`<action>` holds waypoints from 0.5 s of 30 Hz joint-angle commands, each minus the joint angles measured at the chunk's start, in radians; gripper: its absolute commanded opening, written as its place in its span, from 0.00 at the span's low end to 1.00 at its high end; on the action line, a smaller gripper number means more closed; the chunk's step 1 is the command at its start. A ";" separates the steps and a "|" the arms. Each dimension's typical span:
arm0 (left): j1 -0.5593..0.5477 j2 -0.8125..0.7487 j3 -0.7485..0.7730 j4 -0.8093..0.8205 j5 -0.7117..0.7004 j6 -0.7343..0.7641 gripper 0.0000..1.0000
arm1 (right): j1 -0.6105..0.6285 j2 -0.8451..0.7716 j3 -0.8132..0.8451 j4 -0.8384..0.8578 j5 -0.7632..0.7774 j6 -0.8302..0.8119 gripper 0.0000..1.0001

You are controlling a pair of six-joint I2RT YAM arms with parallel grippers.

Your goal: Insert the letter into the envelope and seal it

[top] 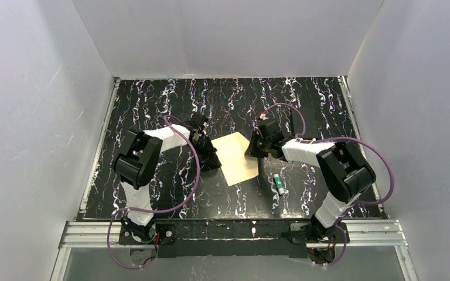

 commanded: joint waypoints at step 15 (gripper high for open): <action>-0.008 0.036 -0.056 0.020 0.004 -0.054 0.05 | 0.001 0.038 0.040 0.021 -0.144 -0.007 0.09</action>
